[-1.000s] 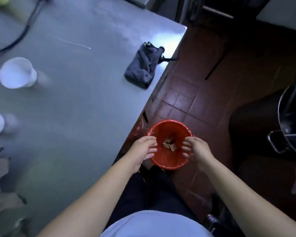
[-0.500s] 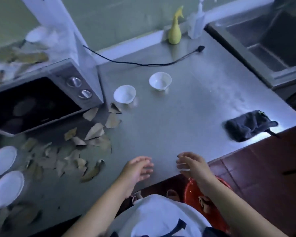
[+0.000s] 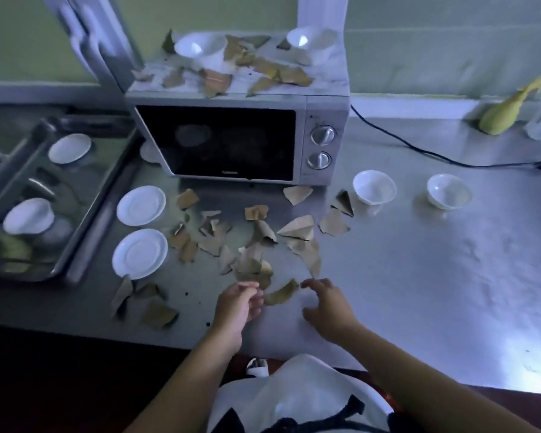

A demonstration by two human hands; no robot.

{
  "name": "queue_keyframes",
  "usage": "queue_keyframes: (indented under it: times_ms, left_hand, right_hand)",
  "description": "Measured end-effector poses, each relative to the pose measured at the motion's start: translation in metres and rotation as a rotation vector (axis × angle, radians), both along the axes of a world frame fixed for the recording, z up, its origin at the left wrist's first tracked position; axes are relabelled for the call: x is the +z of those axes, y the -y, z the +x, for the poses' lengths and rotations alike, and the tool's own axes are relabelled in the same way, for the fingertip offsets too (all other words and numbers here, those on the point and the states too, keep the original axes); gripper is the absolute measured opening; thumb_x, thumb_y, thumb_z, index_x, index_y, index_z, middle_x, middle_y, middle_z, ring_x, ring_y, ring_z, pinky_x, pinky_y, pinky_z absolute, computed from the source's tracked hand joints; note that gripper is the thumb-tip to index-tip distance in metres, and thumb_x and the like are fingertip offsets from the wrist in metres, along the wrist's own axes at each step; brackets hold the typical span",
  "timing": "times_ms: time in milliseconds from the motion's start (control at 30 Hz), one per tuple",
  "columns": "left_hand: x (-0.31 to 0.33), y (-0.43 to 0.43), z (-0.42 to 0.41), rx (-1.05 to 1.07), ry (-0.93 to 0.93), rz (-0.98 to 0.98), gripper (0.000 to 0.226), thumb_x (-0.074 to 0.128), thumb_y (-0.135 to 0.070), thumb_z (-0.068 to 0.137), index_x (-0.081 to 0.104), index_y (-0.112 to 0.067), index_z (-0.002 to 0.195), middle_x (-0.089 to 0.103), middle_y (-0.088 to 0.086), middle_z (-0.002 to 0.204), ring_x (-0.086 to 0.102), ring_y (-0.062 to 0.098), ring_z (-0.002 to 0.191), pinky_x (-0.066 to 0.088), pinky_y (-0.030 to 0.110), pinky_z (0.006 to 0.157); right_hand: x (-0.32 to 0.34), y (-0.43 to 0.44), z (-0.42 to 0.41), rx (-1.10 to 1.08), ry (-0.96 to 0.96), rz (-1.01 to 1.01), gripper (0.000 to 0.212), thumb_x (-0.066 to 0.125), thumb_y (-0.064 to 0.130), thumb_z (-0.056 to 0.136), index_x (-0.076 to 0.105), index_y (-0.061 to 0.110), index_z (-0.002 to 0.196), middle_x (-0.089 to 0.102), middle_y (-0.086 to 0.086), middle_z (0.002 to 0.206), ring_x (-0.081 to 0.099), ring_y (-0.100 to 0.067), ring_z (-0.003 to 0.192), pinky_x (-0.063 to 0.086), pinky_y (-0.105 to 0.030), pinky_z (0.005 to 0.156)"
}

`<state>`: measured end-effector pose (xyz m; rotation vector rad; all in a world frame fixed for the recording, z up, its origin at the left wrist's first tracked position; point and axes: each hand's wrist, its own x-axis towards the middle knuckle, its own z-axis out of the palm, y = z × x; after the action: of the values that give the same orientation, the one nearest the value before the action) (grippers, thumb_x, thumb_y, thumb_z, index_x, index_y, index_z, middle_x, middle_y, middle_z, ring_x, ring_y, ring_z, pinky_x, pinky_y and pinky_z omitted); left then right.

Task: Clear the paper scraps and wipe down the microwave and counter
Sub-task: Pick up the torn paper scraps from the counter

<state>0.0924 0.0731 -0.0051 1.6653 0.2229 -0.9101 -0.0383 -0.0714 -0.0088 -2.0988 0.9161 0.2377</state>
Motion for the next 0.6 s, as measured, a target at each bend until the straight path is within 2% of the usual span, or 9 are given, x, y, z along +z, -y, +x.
queue_keyframes:
  times_ms: [33,100,200,267,367,467,533,600]
  left_hand:
    - [-0.004,-0.006,0.011,0.028,-0.002,0.003,0.019,0.052,-0.001,0.097,0.067,-0.011,0.092,0.069,0.006,0.081,0.063,0.017,0.070,0.052,0.023,0.061]
    - [-0.012,-0.014,0.032,0.059,-0.001,-0.010,0.019,0.053,0.002,0.095,0.066,-0.011,0.090,0.066,0.005,0.074,0.061,0.016,0.064,0.050,0.020,0.053]
    - [-0.023,-0.026,0.060,0.060,0.032,-0.003,0.016,0.058,0.000,0.093,0.069,-0.012,0.091,0.065,0.000,0.066,0.058,0.014,0.062,0.049,0.022,0.056]
    - [-0.031,-0.036,0.074,0.023,0.074,0.013,0.014,0.060,-0.003,0.093,0.070,-0.014,0.092,0.066,-0.002,0.068,0.059,0.012,0.064,0.049,0.024,0.061]
    - [-0.038,-0.043,0.091,-0.119,0.196,0.085,0.012,0.060,-0.012,0.095,0.068,-0.020,0.092,0.068,-0.001,0.085,0.063,0.014,0.077,0.050,0.029,0.071]
    - [-0.039,-0.035,0.100,-0.275,0.325,0.142,0.013,0.059,-0.011,0.093,0.065,-0.023,0.094,0.067,-0.005,0.096,0.063,0.012,0.089,0.046,0.023,0.071]
    - [-0.037,-0.020,0.107,-0.374,0.391,0.144,0.017,0.058,-0.012,0.092,0.063,-0.028,0.093,0.065,-0.009,0.096,0.062,0.007,0.089,0.042,0.018,0.068]
    - [-0.036,0.001,0.113,-0.489,0.451,0.139,0.018,0.056,-0.014,0.091,0.062,-0.031,0.094,0.064,-0.012,0.097,0.060,0.004,0.089,0.045,0.020,0.070]
  right_hand:
    - [-0.004,-0.006,0.015,0.155,-0.046,-0.181,0.055,0.056,0.012,0.090,0.047,0.026,0.143,0.042,-0.005,0.144,0.042,-0.026,0.130,0.038,-0.031,0.103]
    - [-0.012,-0.014,0.043,0.370,-0.095,-0.430,0.058,0.049,0.012,0.094,0.039,0.028,0.149,0.033,-0.005,0.151,0.028,-0.026,0.142,0.024,-0.037,0.114]
    - [-0.024,-0.017,0.069,0.558,-0.211,-0.602,0.044,0.044,0.017,0.100,0.046,0.025,0.143,0.042,-0.006,0.145,0.032,-0.026,0.138,0.023,-0.040,0.114]
    - [-0.030,-0.021,0.072,0.565,-0.275,-0.591,0.038,0.041,0.019,0.102,0.049,0.024,0.139,0.049,-0.005,0.138,0.040,-0.026,0.132,0.025,-0.039,0.110]
    - [-0.033,-0.028,0.068,0.501,-0.307,-0.538,0.034,0.040,0.019,0.101,0.052,0.025,0.133,0.053,-0.003,0.129,0.046,-0.026,0.124,0.030,-0.036,0.103]
    - [-0.034,-0.035,0.060,0.283,-0.278,-0.405,0.011,0.047,0.028,0.100,0.056,0.027,0.106,0.059,0.002,0.107,0.055,-0.023,0.111,0.038,-0.032,0.090]
    - [-0.029,-0.039,0.056,0.120,-0.295,-0.280,0.016,0.051,0.035,0.098,0.061,0.025,0.092,0.060,0.004,0.097,0.059,-0.022,0.100,0.041,-0.029,0.080]
    - [-0.023,-0.041,0.051,-0.007,-0.314,-0.164,0.015,0.055,0.029,0.095,0.069,0.024,0.093,0.066,0.002,0.100,0.060,-0.021,0.097,0.041,-0.026,0.075]
